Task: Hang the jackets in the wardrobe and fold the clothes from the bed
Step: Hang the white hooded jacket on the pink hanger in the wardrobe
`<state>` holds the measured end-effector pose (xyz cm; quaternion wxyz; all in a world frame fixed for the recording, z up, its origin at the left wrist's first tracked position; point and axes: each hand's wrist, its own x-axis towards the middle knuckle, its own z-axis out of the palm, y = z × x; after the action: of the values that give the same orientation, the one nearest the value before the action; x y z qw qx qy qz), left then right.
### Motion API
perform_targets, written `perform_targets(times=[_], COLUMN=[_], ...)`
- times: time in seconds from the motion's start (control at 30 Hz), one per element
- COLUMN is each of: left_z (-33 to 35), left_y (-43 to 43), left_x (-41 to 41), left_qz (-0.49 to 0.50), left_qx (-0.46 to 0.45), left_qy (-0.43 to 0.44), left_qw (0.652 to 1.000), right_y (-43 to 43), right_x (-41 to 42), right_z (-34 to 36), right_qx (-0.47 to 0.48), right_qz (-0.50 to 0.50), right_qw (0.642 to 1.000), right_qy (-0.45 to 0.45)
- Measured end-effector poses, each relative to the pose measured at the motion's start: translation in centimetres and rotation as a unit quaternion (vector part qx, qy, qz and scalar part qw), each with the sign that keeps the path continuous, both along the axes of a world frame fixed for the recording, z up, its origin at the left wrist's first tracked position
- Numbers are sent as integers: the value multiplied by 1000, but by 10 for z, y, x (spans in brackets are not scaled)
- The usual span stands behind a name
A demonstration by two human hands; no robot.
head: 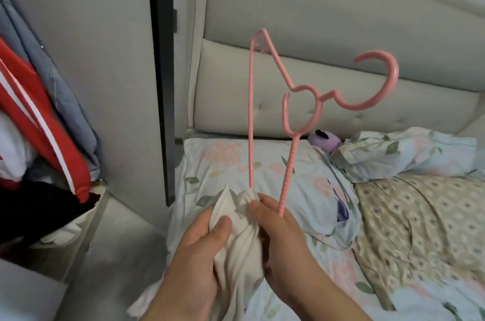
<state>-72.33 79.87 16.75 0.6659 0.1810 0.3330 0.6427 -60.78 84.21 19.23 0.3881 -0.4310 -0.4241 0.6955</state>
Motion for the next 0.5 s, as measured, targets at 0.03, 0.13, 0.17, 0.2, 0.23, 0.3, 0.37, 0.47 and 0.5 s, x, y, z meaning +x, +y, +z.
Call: perform_targets(times=[0.03,0.13,0.17,0.2,0.23,0.3,0.37,0.47,0.5], left_z=[-17,-60,-72,-82,-90,-101,-102,-94,-89], left_y=[-1,-14,-21,-28,-35,-52,-73,-106,-117], left_x=[3,12,17,23,30,48,67,97,106], left_qz=[8,10,15,25,38,64,91,107,105], left_qx=[5,35,39,41,41,44,29,11,14], left_qy=[10,64,79,90,98,115,130,150,146], left_qw=[1000,997,996,995,994,990,987,983,984], right_y=[1,-10,-17,-24,-32,-50,-72,-106,-116], right_x=[4,13,17,22,27,41,57,84,94], right_z=[-17,-61,-73,-83,-92,-102,-105,-98,-92], right_qx=[-2,-11,-5,4,14,37,59,67,68], right_qz=[6,21,25,28,32,33,44,51,52], right_qw=[1000,999,999,999,999,999,997,996,996], right_qy=[10,28,24,18,12,0,-1,11,11])
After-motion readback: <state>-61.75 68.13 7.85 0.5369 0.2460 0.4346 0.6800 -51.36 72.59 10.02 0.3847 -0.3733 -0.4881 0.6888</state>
